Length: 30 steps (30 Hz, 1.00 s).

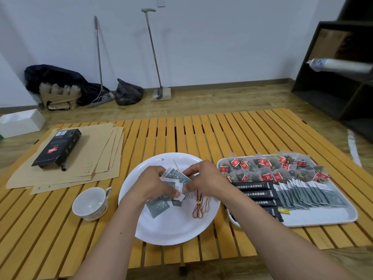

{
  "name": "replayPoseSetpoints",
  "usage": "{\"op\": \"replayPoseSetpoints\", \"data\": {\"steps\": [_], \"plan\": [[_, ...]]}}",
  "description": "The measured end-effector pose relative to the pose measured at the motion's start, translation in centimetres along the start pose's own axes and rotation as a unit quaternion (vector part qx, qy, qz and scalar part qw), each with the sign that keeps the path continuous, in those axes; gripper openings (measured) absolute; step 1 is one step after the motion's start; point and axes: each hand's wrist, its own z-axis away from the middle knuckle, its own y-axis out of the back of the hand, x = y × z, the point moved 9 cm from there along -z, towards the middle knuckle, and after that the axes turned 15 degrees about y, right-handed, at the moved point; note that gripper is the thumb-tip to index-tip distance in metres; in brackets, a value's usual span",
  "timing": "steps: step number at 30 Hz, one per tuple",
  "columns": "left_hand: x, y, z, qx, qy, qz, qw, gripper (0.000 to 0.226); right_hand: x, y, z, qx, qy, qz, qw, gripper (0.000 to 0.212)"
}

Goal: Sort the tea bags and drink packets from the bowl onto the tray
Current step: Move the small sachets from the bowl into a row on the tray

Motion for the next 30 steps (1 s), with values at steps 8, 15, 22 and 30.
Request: {"op": "replayPoseSetpoints", "data": {"steps": [8, 15, 22, 30], "plan": [[-1.1, 1.6, 0.5, -0.023, 0.049, 0.094, 0.994, 0.037, 0.6, 1.9, 0.2, 0.094, -0.043, -0.006, 0.995, 0.038], [-1.8, 3.5, 0.4, -0.008, 0.051, 0.149, 0.987, 0.039, -0.9, 2.6, 1.1, 0.076, -0.021, 0.177, 0.981, 0.06], [-1.7, 5.0, 1.5, -0.036, 0.012, 0.233, 0.972, 0.035, -2.9, 1.9, 0.8, 0.081, 0.041, -0.083, 0.992, 0.039], [0.7, 3.1, 2.9, -0.103, -0.043, 0.231, 0.967, 0.042, -3.4, 0.1, 0.7, 0.041, 0.067, -0.233, 0.969, 0.038]]}}
